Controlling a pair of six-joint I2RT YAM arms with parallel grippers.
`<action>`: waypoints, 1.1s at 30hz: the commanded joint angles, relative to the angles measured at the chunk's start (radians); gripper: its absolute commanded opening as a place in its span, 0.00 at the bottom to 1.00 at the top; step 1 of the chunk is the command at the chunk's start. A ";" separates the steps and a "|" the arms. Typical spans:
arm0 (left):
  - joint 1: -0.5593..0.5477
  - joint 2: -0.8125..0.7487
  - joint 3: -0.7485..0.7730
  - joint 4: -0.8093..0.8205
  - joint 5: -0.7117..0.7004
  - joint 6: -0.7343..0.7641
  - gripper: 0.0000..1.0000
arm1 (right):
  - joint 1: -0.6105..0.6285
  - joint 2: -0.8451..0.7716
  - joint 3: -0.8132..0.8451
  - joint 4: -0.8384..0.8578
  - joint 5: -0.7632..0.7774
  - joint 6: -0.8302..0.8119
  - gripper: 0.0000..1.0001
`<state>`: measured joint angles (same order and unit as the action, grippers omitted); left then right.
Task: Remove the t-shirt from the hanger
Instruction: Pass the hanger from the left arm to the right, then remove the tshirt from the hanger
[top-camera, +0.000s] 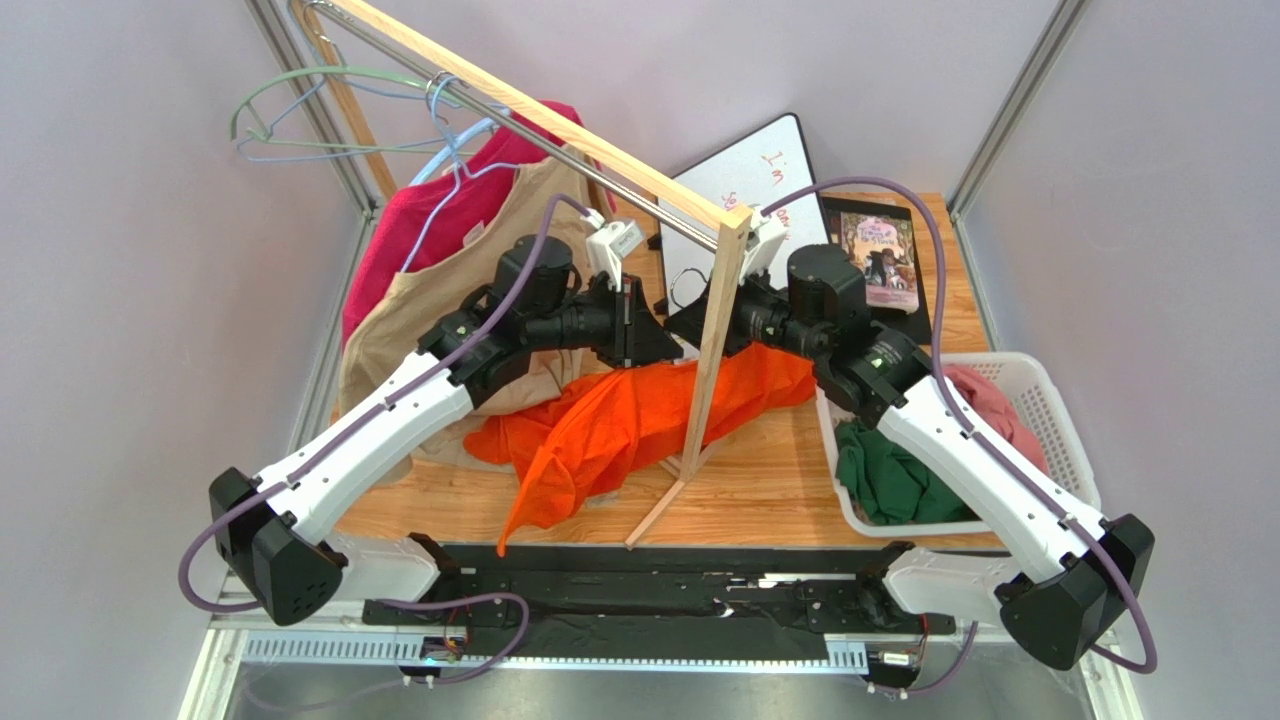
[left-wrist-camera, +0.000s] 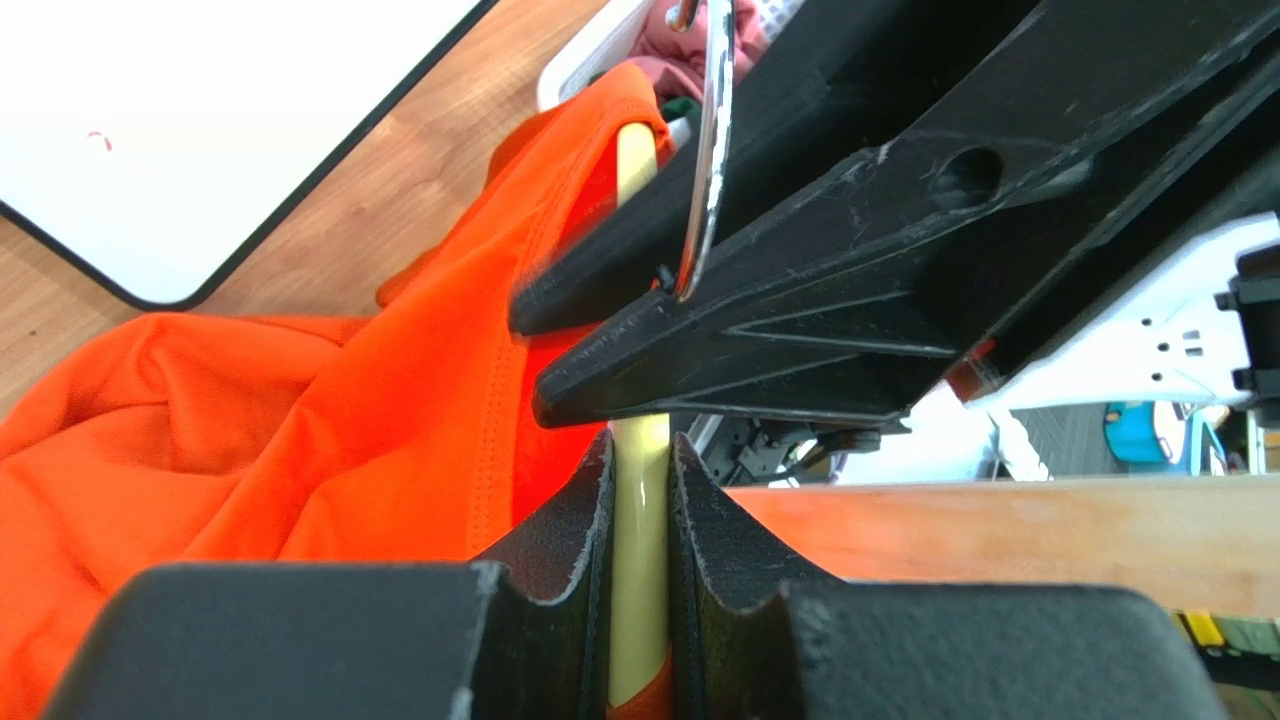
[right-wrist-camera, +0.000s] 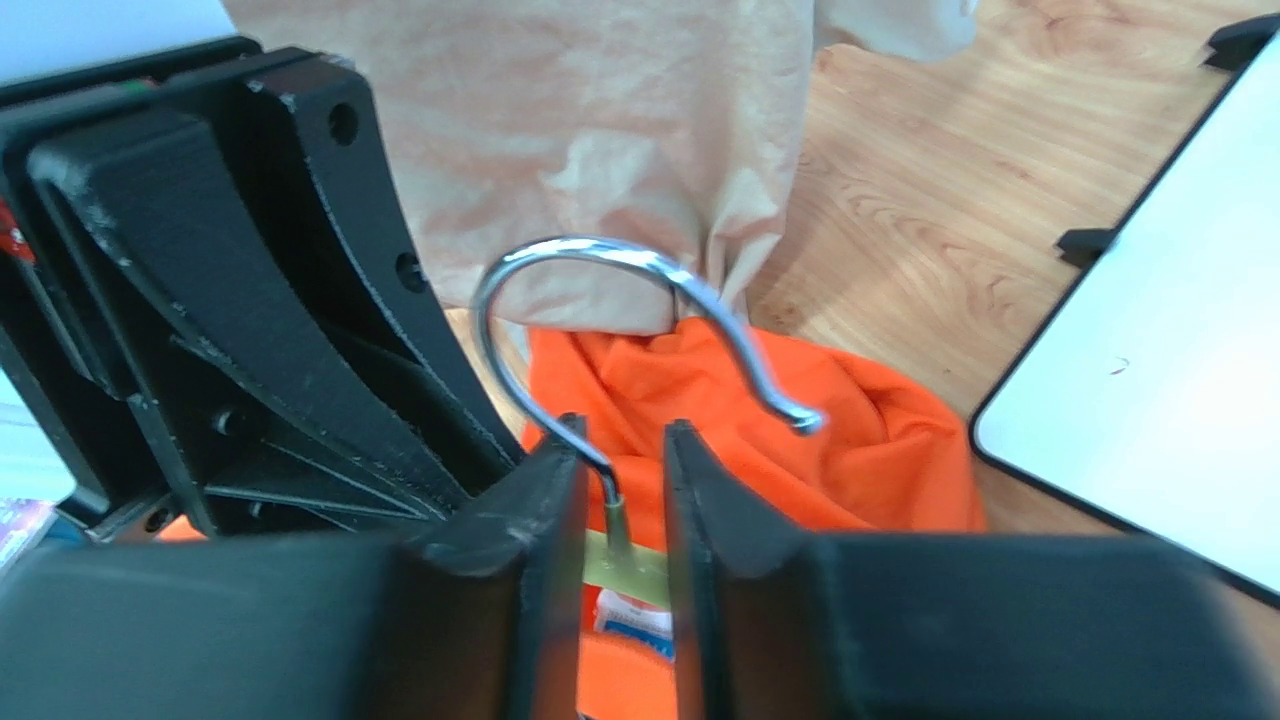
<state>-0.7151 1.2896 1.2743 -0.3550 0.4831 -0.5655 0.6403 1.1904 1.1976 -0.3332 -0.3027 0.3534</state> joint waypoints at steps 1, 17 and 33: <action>-0.015 -0.016 0.065 0.093 0.035 -0.013 0.00 | 0.002 -0.014 -0.020 0.053 0.120 -0.004 0.09; -0.015 -0.357 -0.123 -0.193 -0.187 0.185 0.47 | 0.001 -0.126 -0.058 0.053 0.267 -0.002 0.00; -0.015 -0.599 -0.332 -0.328 -0.267 0.154 0.52 | 0.002 -0.140 -0.038 0.046 0.272 -0.004 0.00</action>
<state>-0.7269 0.7376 0.9279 -0.6506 0.2764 -0.4225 0.6464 1.0878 1.1275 -0.3397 -0.0410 0.3504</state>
